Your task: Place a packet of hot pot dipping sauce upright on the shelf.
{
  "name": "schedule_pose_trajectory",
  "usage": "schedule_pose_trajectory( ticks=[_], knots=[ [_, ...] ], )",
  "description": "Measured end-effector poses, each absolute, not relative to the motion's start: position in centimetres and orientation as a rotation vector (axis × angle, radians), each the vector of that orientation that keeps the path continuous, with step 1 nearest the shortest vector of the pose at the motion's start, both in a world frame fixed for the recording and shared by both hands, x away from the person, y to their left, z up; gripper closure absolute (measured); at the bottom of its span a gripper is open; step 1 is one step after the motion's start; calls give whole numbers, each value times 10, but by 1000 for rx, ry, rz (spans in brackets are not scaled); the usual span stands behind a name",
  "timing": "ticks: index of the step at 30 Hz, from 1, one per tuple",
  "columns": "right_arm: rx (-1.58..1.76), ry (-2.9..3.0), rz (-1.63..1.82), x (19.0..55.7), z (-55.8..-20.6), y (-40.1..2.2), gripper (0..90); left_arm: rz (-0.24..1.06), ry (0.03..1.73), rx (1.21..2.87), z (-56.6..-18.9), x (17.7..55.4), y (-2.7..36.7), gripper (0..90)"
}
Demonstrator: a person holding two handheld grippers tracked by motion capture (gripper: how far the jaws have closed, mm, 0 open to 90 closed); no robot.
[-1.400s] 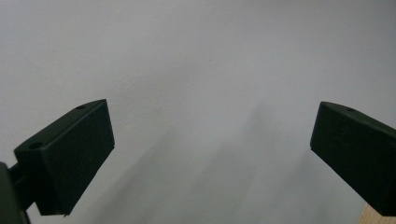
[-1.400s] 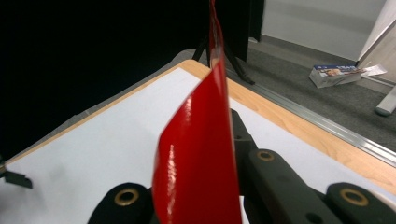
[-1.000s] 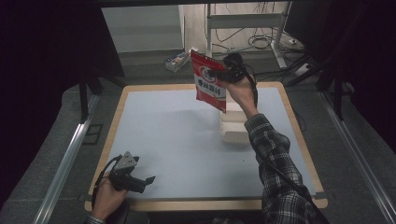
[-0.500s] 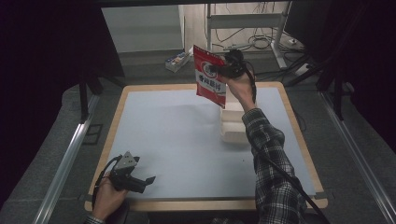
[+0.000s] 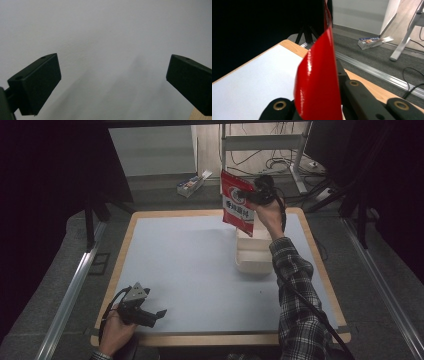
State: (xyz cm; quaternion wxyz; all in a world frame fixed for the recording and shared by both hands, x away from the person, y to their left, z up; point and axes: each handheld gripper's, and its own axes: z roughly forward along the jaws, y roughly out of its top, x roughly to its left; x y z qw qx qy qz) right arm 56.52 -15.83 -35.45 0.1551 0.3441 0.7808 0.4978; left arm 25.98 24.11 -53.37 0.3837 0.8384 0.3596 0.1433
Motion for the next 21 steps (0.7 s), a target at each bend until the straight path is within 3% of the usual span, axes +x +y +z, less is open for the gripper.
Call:
schedule_pose_trajectory(
  ticks=[21],
  knots=[
    [1065, 2155, 1453, 543, -355, -229, 876, 366, 918, 2149, -534, 260, 240, 0]
  ],
)
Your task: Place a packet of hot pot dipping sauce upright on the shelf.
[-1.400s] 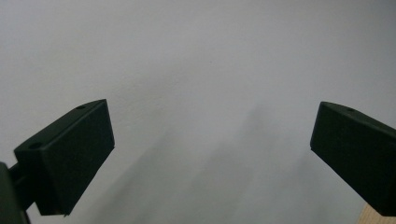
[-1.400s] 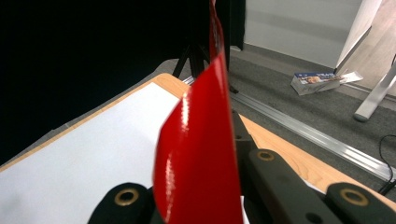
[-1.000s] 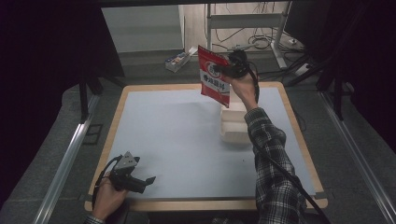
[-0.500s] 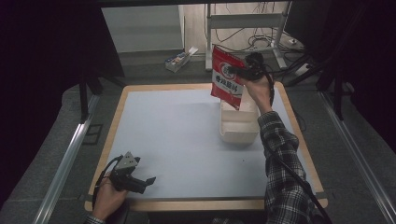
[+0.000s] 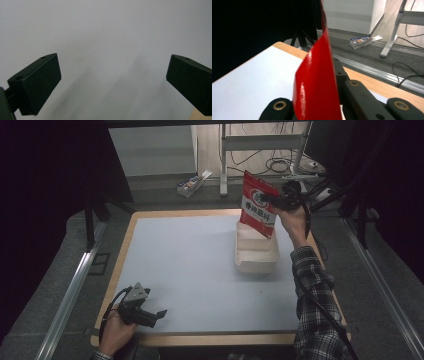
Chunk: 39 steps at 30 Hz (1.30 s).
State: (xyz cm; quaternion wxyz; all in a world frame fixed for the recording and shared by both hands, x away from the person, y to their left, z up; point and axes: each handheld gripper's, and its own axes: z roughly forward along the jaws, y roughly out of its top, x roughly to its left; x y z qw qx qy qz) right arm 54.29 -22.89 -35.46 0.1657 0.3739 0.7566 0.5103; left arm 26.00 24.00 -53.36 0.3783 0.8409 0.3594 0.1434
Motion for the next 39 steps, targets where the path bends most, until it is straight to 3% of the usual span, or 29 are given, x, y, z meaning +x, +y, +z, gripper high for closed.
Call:
schedule_pose_trajectory(
  ticks=[26, 36, 39],
  knots=[
    [1112, 2198, 1362, 544, -392, -231, 865, 366, 919, 2160, -534, 260, 239, 0],
    [1097, 2208, 1215, 544, -399, -229, 820, 370, 921, 2169, -535, 261, 237, 0],
    [1100, 2212, 1195, 545, -401, -226, 762, 369, 920, 2170, -535, 261, 238, 0]
  ],
)
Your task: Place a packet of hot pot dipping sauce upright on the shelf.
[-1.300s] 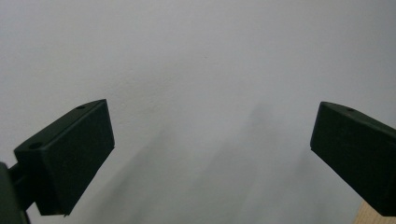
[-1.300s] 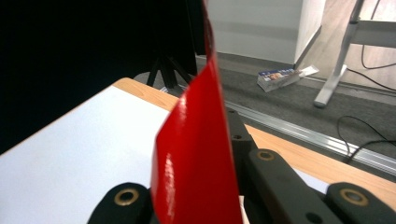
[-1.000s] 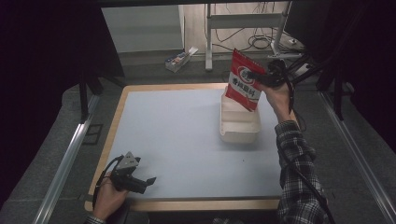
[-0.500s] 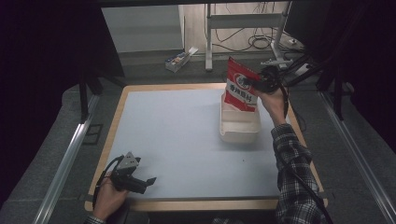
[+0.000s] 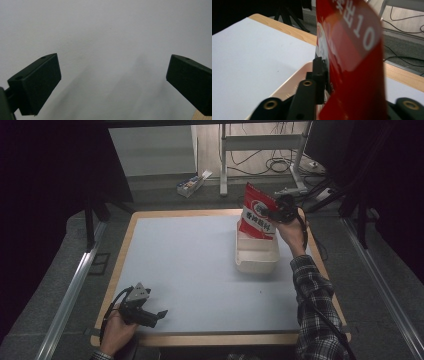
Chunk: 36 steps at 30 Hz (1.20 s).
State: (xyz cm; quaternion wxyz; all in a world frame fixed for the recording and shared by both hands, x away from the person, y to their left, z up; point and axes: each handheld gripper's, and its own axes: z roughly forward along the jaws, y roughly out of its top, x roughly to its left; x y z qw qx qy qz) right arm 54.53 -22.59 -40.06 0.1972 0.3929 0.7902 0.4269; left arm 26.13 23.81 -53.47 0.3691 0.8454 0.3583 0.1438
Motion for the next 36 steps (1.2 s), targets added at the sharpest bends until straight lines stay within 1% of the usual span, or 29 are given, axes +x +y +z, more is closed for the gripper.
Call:
schedule_pose_trajectory(
  ticks=[1, 2, 7, 10, 13, 14, 16, 19, 36],
  knots=[
    [1101, 2217, 1183, 546, -401, -225, 731, 369, 920, 2170, -535, 261, 238, 0],
    [1097, 2217, 1173, 546, -401, -224, 681, 368, 919, 2170, -535, 261, 238, 0],
    [1095, 2204, 1114, 548, -402, -223, 401, 367, 920, 2170, -535, 261, 238, 0],
    [1118, 2209, 1093, 550, -403, -224, 256, 367, 921, 2171, -535, 261, 238, 0],
    [1134, 2221, 1112, 551, -403, -225, 125, 367, 920, 2168, -535, 261, 238, 0],
    [1137, 2230, 1113, 552, -404, -225, 100, 367, 921, 2167, -535, 261, 238, 0],
    [1130, 2240, 1112, 551, -404, -225, 65, 365, 922, 2166, -535, 261, 238, 0],
    [1138, 2241, 1116, 551, -404, -224, 44, 361, 923, 2167, -535, 262, 238, 0],
    [1101, 2263, 1120, 536, -392, -223, 37, 358, 934, 2166, -536, 262, 238, 0]
  ],
)
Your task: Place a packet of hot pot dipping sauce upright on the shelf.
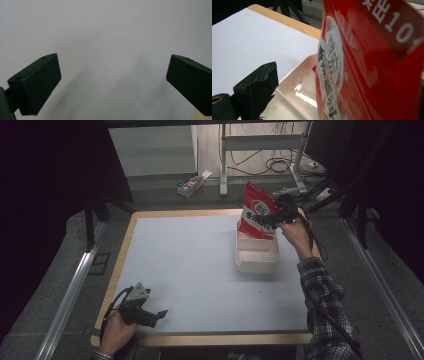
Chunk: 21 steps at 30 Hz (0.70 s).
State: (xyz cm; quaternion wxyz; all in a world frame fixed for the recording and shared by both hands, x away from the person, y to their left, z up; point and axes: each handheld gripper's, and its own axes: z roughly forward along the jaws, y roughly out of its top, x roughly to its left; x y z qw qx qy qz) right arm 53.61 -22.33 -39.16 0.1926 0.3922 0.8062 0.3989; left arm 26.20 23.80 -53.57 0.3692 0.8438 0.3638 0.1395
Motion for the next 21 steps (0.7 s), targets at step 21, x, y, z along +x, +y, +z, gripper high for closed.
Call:
schedule_pose_trajectory(
  ticks=[21],
  knots=[
    [1108, 2272, 1162, 501, -407, -237, 36, 372, 926, 2202, -536, 262, 235, 0]
  ],
)
